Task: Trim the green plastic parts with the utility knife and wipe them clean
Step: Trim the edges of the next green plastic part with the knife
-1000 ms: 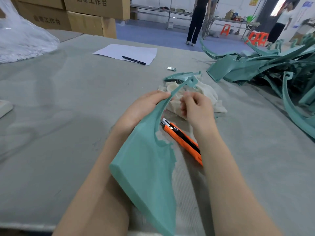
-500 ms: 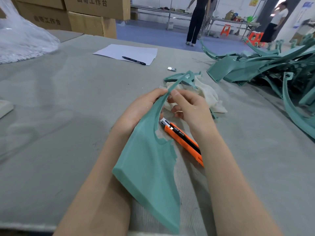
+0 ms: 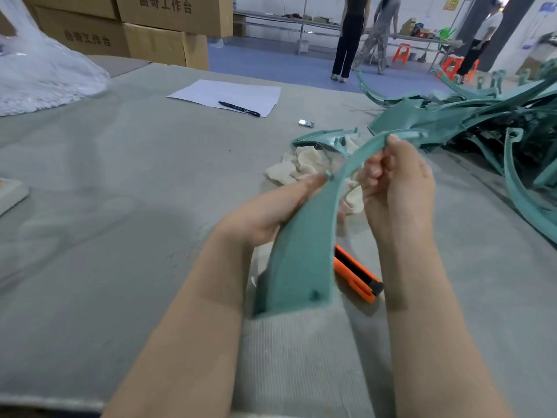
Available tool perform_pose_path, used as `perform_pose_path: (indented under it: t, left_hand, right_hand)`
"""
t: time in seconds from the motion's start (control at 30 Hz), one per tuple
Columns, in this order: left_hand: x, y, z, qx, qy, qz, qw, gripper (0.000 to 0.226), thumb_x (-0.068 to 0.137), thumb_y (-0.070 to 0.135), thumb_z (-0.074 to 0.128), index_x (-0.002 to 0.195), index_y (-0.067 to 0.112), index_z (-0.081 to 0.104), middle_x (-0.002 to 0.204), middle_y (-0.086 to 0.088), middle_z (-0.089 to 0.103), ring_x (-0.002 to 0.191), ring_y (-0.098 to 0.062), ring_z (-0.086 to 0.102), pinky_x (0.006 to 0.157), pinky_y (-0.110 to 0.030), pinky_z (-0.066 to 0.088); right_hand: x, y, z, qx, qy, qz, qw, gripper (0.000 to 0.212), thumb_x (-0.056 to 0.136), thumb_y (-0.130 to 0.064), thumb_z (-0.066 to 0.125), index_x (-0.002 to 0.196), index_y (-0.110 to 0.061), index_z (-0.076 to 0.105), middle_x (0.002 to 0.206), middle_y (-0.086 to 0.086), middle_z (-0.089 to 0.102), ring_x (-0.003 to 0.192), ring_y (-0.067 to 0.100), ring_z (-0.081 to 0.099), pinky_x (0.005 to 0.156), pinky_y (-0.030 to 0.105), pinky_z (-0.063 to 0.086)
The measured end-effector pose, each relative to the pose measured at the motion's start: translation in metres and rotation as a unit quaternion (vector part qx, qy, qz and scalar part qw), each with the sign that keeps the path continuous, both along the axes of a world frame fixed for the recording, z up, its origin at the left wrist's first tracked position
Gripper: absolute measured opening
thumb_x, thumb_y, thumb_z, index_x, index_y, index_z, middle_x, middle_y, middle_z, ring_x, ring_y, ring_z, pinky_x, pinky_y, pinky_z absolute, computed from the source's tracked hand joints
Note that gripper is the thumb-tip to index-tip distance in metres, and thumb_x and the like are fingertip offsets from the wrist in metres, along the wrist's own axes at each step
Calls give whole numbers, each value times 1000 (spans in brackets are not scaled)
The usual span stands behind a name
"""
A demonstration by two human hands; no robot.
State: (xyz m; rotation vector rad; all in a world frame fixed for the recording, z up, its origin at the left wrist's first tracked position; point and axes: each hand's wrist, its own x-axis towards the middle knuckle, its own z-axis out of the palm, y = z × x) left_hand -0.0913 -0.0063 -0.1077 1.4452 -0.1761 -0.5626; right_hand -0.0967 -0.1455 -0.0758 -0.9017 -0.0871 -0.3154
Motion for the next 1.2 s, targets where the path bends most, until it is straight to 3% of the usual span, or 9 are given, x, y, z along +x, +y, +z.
perform_pose_path:
  t: [0.17, 0.33, 0.43, 0.5, 0.6, 0.63, 0.77, 0.93, 1.2]
  left_hand:
    - [-5, 4, 3, -66, -8, -92, 994, 55, 66, 61, 72, 96, 15, 66, 85, -1, 71, 73, -10, 67, 70, -23, 54]
    - [0, 18, -2, -182, -73, -73, 978, 15, 73, 29, 79, 80, 16, 78, 81, 3, 74, 72, -6, 70, 68, -20, 56]
    - [8, 21, -2, -213, -46, 37, 975, 22, 84, 33, 64, 80, 17, 79, 83, 1, 75, 75, -9, 72, 70, -24, 58]
    - [13, 22, -1, -222, -18, 122, 967, 25, 85, 37, 63, 76, 19, 79, 84, 1, 75, 75, -12, 72, 74, -29, 59]
    - [17, 22, -1, -258, 8, 207, 944, 24, 92, 36, 60, 90, 18, 75, 83, 1, 74, 72, -13, 71, 63, -26, 57]
    - [18, 22, -1, -270, 15, 223, 937, 23, 93, 35, 59, 101, 17, 71, 84, 1, 74, 73, -14, 70, 64, -27, 57]
    - [22, 25, -1, -328, 31, 293, 898, 22, 92, 31, 61, 107, 15, 67, 93, -3, 74, 85, -19, 70, 75, -34, 58]
    - [24, 30, -3, -418, 7, 383, 824, 14, 95, 25, 59, 92, 14, 67, 89, -2, 75, 88, -19, 71, 88, -40, 55]
    - [22, 44, -4, -470, -29, 376, 798, 29, 98, 33, 53, 113, 11, 65, 109, -5, 72, 96, -14, 70, 84, -31, 56]
  right_hand:
    - [-7, 0, 1, 87, 38, 43, 995, 17, 100, -14, 47, 84, -9, 51, 65, 0, 49, 53, 9, 42, 61, 21, 39]
    - [-14, -4, 1, -318, 104, -30, 942, 21, 101, -12, 46, 87, -4, 59, 54, -11, 53, 43, -2, 46, 42, 11, 34]
    - [-11, 6, -10, -336, 180, 68, 922, 32, 102, -1, 34, 131, 3, 47, 88, -1, 58, 87, 11, 57, 48, 12, 41]
    - [-9, 11, -18, -465, 179, 161, 852, 33, 100, -1, 41, 133, 2, 45, 117, 9, 60, 110, 29, 58, 74, 15, 53]
    - [2, 0, -30, -781, 166, 194, 571, 52, 80, -28, 76, 123, -5, 59, 123, 11, 63, 115, 29, 58, 100, 43, 46]
    - [2, -5, -30, -808, 168, 178, 535, 50, 76, -34, 78, 115, -5, 64, 114, 11, 67, 107, 29, 61, 95, 44, 49]
    - [1, -11, -22, -711, 150, 78, 682, 29, 88, -33, 64, 85, -4, 68, 71, 5, 65, 69, 22, 60, 65, 32, 48]
    - [2, -8, -9, -244, 199, 88, 945, 15, 96, -15, 51, 83, -8, 54, 61, 4, 60, 49, 18, 59, 55, 33, 57]
    - [-31, 20, -2, -188, 17, 401, 896, 14, 77, -13, 61, 75, -9, 48, 52, 0, 50, 38, 12, 47, 40, 16, 39]
